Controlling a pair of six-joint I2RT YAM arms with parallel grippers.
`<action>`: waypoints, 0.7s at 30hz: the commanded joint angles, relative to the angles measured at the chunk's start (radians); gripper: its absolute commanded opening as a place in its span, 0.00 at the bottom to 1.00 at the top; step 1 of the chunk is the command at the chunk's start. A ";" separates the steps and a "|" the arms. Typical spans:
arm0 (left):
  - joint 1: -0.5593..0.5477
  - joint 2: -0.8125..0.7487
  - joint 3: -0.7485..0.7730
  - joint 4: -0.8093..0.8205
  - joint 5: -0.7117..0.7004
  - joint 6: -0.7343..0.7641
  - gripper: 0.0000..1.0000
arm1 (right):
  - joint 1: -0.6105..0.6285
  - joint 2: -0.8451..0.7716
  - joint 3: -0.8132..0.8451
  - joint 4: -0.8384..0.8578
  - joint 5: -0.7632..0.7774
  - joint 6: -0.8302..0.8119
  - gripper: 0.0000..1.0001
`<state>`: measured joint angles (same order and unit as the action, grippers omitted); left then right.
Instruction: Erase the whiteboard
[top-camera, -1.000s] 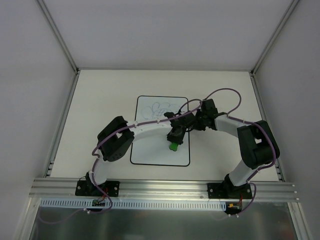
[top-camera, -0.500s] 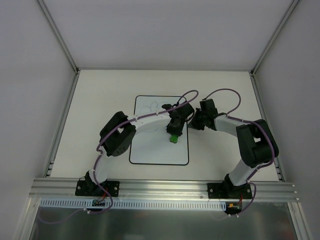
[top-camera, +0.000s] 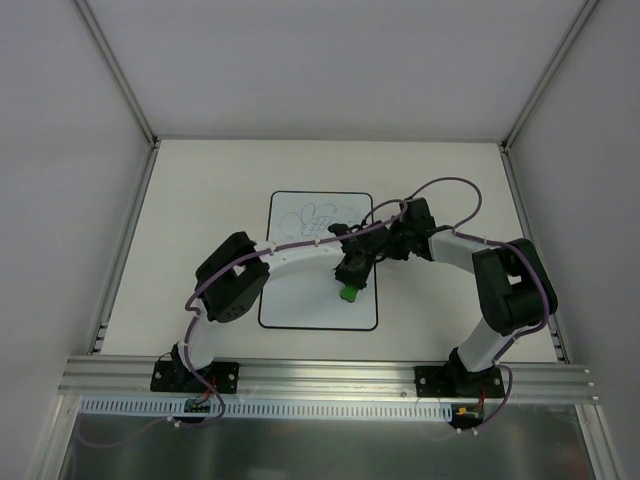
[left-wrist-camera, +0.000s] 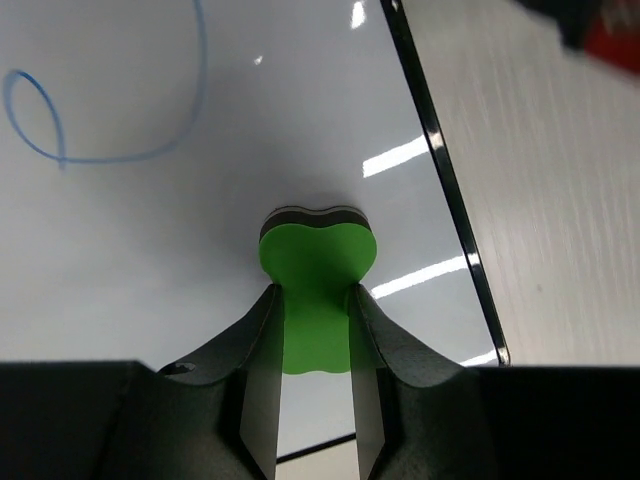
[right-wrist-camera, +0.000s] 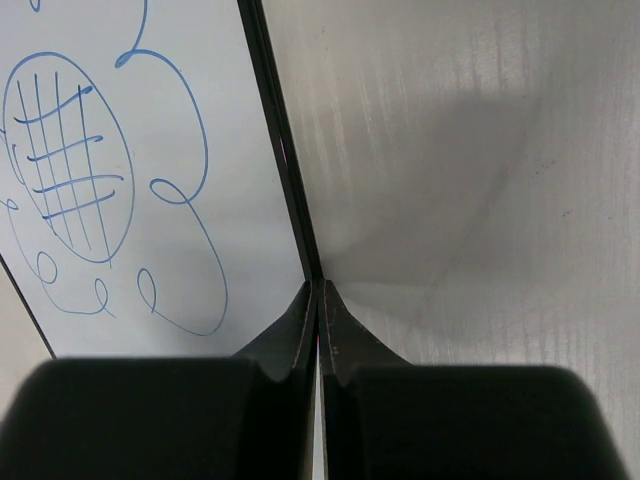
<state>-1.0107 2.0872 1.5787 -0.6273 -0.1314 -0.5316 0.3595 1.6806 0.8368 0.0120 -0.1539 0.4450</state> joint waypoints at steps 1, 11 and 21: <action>-0.077 0.005 -0.109 -0.130 0.110 -0.031 0.00 | 0.007 0.045 -0.024 -0.087 0.019 -0.006 0.00; -0.040 -0.148 -0.259 -0.127 0.010 -0.114 0.00 | 0.007 0.048 -0.022 -0.087 0.020 -0.012 0.00; 0.288 -0.216 -0.206 -0.108 -0.168 -0.050 0.00 | 0.007 0.047 -0.025 -0.087 0.039 -0.045 0.00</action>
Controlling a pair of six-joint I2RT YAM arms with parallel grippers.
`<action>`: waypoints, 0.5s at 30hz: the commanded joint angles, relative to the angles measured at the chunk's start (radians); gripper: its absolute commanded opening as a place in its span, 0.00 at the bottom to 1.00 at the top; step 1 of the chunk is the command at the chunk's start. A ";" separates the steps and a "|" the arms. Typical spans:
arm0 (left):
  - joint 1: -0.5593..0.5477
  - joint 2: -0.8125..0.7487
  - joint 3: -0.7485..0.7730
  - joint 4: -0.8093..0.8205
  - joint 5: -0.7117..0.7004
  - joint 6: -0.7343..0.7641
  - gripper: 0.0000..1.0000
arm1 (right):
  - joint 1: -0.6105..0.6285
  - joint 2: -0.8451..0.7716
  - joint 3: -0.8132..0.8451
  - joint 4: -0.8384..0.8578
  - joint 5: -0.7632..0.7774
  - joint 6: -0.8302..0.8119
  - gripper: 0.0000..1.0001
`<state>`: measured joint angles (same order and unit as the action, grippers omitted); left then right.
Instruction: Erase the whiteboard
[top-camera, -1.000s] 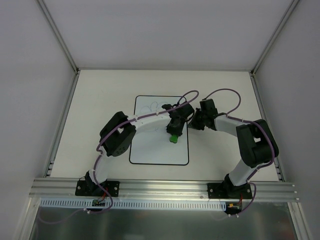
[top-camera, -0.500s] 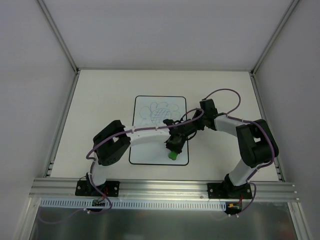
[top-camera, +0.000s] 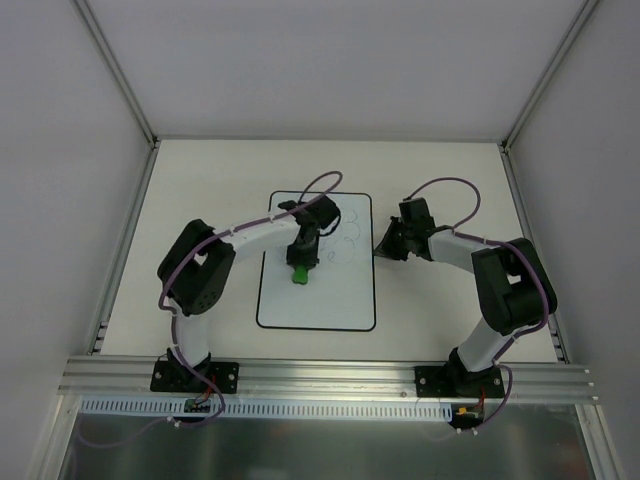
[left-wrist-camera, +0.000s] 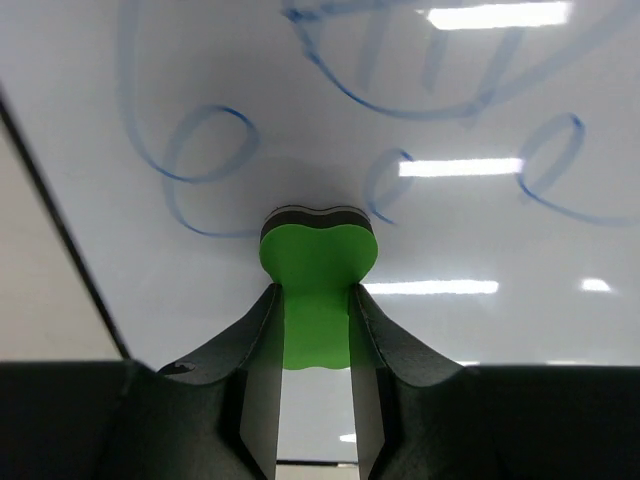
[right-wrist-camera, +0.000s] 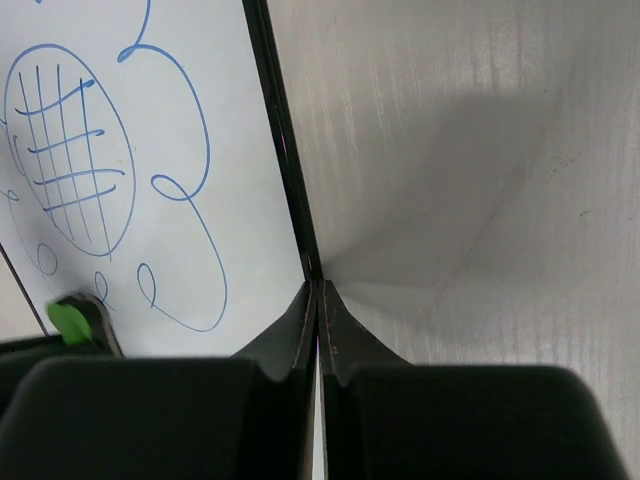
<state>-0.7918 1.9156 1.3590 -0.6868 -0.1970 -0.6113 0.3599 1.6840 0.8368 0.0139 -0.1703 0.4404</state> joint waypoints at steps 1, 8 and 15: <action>0.115 -0.046 0.017 -0.031 -0.098 0.036 0.00 | 0.007 0.043 -0.024 -0.089 0.055 -0.046 0.00; 0.269 0.002 0.005 0.042 -0.048 0.062 0.00 | 0.011 0.043 -0.021 -0.089 0.060 -0.077 0.01; 0.199 0.117 0.083 0.073 0.036 0.067 0.00 | 0.014 0.039 -0.010 -0.097 0.072 -0.092 0.01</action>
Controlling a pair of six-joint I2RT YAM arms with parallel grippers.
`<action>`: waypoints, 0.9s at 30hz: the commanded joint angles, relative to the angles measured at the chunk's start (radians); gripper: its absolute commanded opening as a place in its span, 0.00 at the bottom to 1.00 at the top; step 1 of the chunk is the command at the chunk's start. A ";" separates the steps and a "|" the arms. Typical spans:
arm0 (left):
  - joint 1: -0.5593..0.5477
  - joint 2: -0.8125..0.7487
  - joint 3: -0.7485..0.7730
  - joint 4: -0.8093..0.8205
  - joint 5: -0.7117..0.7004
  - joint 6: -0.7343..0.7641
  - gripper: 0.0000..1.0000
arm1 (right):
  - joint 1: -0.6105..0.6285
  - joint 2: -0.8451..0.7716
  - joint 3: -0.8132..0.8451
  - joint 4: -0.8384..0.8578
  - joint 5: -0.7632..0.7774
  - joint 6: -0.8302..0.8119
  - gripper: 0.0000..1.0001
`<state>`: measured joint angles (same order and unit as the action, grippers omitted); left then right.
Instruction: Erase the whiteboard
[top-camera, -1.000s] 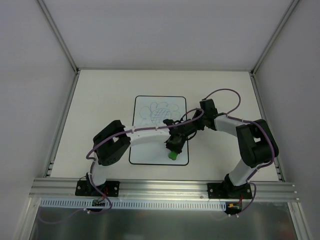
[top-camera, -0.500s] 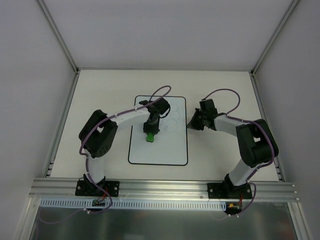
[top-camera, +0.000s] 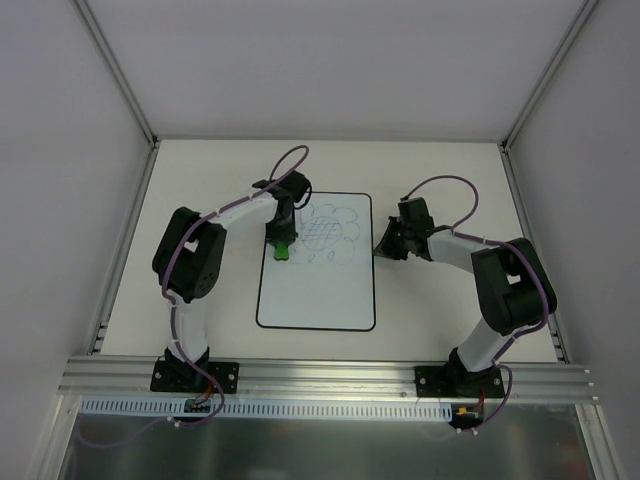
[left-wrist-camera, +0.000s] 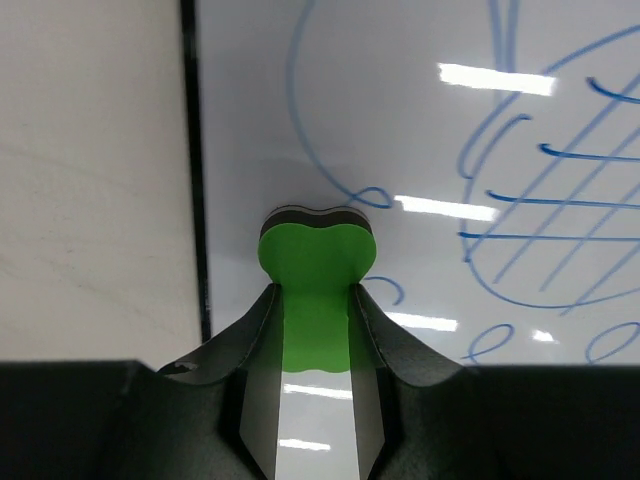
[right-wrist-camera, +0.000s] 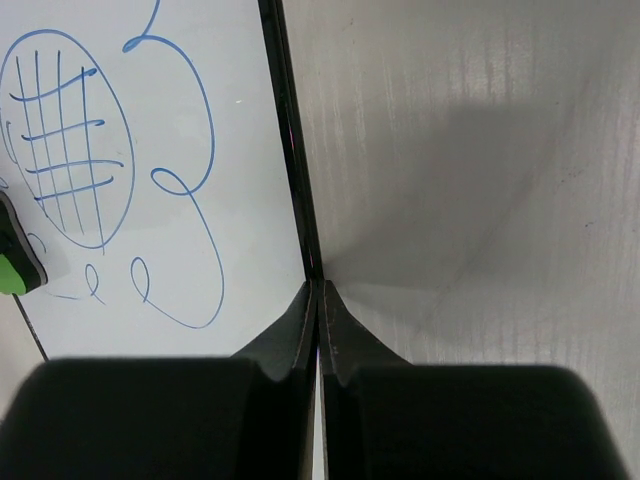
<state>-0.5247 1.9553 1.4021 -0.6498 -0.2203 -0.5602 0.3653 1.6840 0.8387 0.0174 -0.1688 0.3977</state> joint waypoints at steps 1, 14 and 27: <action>-0.090 0.086 0.050 0.036 0.071 0.013 0.00 | 0.012 0.040 -0.012 -0.100 0.071 -0.051 0.01; -0.207 0.141 0.062 0.007 0.111 -0.003 0.00 | 0.017 0.037 -0.009 -0.112 0.086 -0.051 0.01; 0.002 -0.073 -0.198 -0.008 0.064 0.009 0.00 | 0.020 0.043 -0.003 -0.114 0.088 -0.054 0.01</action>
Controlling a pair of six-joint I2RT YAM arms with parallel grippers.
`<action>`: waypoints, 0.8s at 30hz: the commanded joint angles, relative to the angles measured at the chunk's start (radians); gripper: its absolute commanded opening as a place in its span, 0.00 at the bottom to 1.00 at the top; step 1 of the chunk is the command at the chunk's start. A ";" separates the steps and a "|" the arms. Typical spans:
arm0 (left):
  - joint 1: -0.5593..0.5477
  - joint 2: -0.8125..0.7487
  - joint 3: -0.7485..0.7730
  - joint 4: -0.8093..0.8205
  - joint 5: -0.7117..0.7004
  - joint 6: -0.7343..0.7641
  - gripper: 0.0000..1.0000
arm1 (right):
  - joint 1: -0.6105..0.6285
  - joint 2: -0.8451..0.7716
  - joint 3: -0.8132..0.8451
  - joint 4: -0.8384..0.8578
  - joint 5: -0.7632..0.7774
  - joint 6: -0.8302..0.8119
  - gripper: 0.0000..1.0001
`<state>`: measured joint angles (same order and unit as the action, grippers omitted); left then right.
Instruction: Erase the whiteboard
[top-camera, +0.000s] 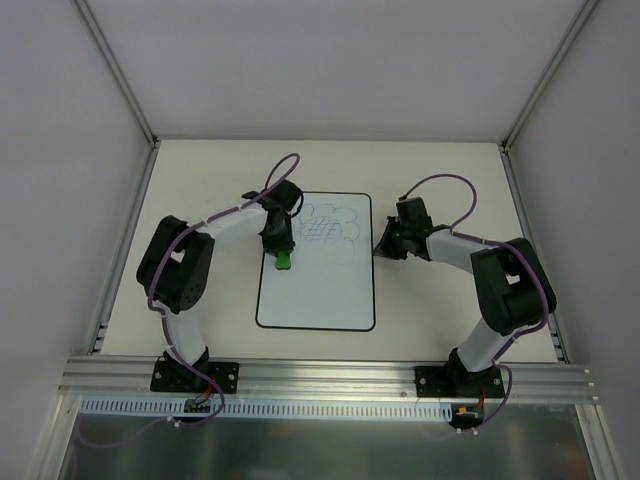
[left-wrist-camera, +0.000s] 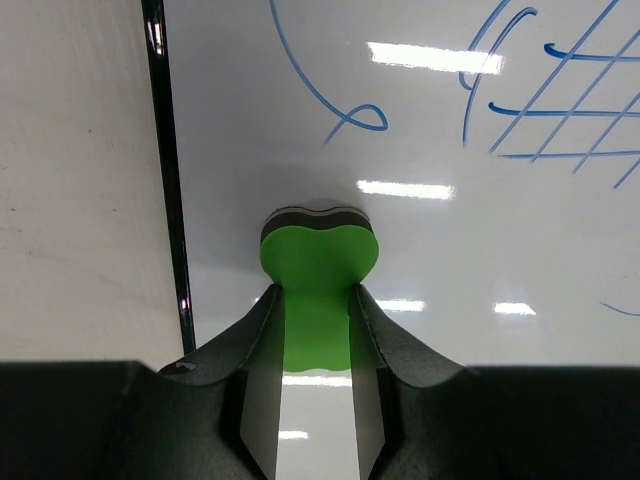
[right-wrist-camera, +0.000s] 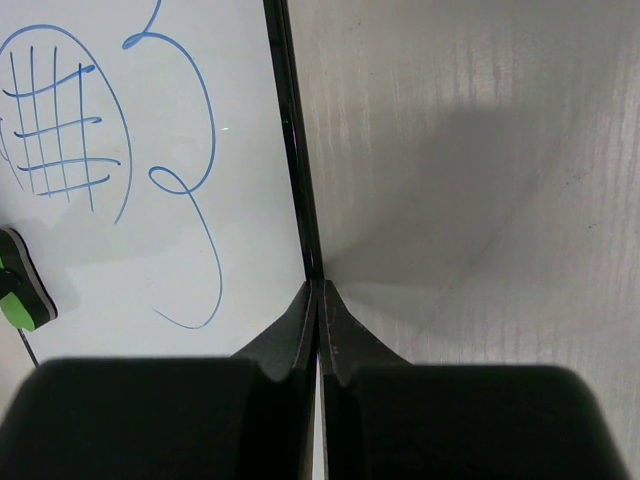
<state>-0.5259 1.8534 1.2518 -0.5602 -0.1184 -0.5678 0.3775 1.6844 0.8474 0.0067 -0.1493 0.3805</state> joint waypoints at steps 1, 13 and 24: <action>0.006 0.038 -0.043 -0.099 -0.040 0.016 0.00 | 0.008 0.041 -0.013 -0.103 0.068 -0.038 0.01; -0.155 0.265 0.301 -0.099 0.069 0.057 0.00 | 0.008 0.034 -0.016 -0.102 0.076 -0.038 0.01; -0.142 0.316 0.330 -0.109 0.068 0.022 0.00 | 0.008 0.034 -0.015 -0.103 0.073 -0.040 0.01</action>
<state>-0.7357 2.1445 1.6634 -0.6125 -0.0624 -0.5289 0.3786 1.6844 0.8478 0.0063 -0.1459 0.3801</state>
